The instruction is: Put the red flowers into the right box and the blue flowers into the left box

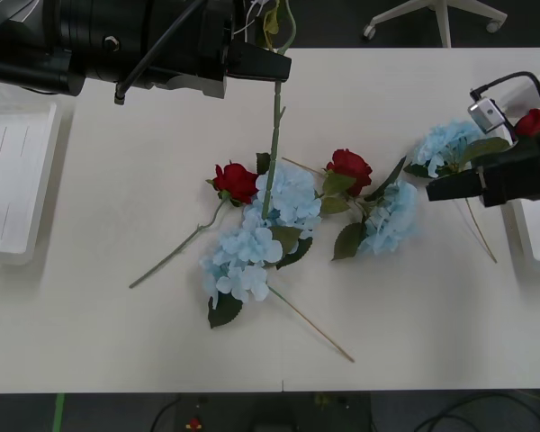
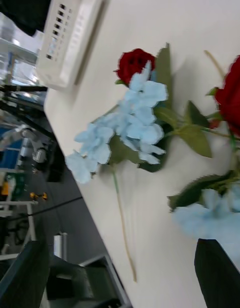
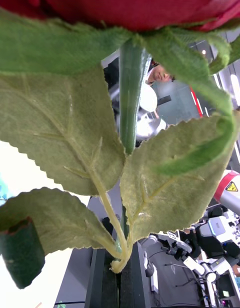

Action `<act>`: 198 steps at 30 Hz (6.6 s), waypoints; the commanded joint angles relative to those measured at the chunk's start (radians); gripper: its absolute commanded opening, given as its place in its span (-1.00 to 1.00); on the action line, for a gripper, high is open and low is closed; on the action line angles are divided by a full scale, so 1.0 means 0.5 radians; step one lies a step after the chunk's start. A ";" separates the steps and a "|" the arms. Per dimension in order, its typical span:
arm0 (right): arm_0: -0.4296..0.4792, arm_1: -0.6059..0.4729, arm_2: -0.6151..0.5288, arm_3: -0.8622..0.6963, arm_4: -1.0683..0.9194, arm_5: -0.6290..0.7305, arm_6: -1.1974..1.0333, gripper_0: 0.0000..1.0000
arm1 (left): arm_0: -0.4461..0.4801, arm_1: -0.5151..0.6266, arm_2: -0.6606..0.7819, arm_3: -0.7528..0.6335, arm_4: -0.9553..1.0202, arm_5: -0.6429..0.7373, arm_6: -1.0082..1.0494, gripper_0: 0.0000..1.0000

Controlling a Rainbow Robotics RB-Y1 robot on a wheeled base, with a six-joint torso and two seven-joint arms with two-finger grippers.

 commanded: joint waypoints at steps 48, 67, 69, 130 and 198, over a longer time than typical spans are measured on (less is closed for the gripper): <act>0.236 1.035 0.224 -1.004 -0.558 -1.185 -0.194 0.66 | 0.009 -0.015 0.007 -0.058 0.013 0.018 -0.036 -1.00; 0.218 0.973 0.270 -1.004 -0.558 -1.194 -0.305 -1.00 | 0.009 -0.015 0.007 -0.058 0.013 0.018 -0.036 -1.00; 0.218 0.970 0.270 -1.007 -0.558 -1.194 -0.314 -1.00 | 0.009 -0.015 0.007 -0.058 0.013 0.018 -0.036 -1.00; -0.110 -0.257 -0.635 0.128 2.191 -0.050 -1.069 -1.00 | 0.249 0.642 0.010 -0.180 -1.272 -0.494 -0.254 1.00; -0.383 0.240 -0.006 0.051 2.476 -0.151 -1.231 0.68 | 0.279 -0.693 -0.530 0.547 -3.285 -0.172 0.077 -1.00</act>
